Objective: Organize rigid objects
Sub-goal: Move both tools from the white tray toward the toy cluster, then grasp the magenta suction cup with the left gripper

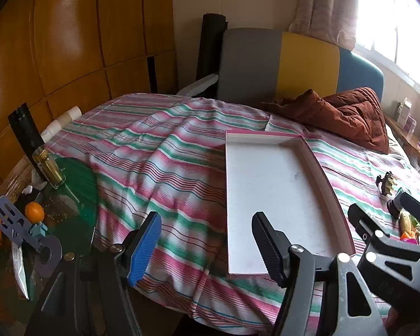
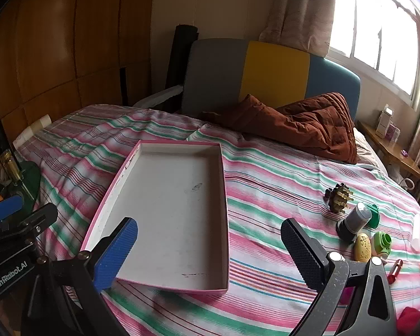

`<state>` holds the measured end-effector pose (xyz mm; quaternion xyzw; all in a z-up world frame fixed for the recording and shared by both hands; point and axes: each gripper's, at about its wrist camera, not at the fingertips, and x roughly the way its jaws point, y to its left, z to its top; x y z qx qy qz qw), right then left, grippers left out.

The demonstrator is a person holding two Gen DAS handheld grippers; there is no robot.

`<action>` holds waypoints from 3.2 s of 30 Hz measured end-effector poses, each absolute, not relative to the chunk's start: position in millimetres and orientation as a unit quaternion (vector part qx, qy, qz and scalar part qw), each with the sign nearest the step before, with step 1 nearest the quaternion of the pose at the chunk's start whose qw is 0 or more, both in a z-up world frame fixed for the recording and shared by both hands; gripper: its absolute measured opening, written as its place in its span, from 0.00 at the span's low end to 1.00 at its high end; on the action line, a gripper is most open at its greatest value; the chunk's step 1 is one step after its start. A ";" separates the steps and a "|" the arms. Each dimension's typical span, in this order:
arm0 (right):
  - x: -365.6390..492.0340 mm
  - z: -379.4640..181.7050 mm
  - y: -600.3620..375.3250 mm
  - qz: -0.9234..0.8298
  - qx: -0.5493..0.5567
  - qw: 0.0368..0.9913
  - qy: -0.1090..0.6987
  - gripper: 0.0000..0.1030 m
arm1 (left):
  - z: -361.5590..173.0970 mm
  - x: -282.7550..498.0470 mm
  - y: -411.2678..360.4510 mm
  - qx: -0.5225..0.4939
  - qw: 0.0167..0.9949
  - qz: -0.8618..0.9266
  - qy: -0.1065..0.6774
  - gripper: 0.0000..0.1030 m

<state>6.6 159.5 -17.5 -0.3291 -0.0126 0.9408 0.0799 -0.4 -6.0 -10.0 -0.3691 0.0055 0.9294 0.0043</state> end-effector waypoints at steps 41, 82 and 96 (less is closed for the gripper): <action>135.0 -37.8 516.4 0.852 -0.305 0.281 0.320 1.00 | -32.9 -9.2 231.4 -0.461 0.388 0.794 0.080 0.66; 96.1 -60.3 488.0 0.857 -0.397 0.147 0.295 1.00 | -75.9 13.9 299.8 -0.438 0.408 0.783 0.167 0.51; 104.9 -79.4 500.7 0.809 -0.436 0.171 0.354 0.60 | -36.8 22.8 241.8 -0.399 0.396 0.817 0.128 0.51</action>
